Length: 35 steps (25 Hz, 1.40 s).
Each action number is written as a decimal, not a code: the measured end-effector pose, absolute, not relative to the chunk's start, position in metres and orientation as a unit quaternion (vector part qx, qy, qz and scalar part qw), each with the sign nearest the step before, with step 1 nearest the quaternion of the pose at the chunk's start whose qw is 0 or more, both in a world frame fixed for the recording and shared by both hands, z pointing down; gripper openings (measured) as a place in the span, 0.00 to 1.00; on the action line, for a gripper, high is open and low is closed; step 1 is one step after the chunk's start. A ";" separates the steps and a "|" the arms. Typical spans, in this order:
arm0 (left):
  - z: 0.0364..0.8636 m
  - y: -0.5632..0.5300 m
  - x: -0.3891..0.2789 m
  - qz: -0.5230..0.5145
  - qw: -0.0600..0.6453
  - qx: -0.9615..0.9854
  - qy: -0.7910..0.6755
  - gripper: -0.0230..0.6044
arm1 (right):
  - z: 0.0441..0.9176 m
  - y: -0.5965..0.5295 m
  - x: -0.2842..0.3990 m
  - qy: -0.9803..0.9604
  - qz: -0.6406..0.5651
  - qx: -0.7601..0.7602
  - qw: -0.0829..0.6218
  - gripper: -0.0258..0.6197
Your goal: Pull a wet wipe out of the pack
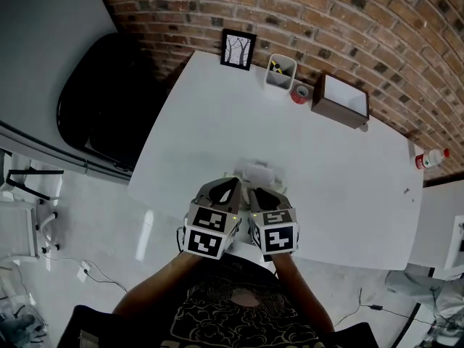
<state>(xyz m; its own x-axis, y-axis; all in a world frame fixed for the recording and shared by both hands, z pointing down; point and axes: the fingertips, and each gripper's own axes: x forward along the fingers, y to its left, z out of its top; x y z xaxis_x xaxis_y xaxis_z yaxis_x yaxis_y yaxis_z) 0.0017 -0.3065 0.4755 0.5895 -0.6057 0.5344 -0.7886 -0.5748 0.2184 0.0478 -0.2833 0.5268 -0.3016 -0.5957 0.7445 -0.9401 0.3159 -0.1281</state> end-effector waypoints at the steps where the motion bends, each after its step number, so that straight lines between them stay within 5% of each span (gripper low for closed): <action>1: 0.475 -0.307 0.002 0.205 0.223 0.863 -0.404 0.06 | 0.527 -0.283 0.048 -0.754 0.286 0.509 0.302 0.09; 35: 0.459 -0.279 0.016 0.196 0.213 0.866 -0.407 0.06 | 0.477 -0.276 0.054 -0.786 0.257 0.518 0.219 0.06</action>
<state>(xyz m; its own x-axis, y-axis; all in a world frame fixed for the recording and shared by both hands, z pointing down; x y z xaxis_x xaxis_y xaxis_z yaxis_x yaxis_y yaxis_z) 0.0159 -0.2786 0.4585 0.5924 -0.6213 0.5129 -0.7884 -0.5782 0.2102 0.0535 -0.2757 0.4771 -0.3680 -0.7012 0.6106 -0.9265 0.3316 -0.1776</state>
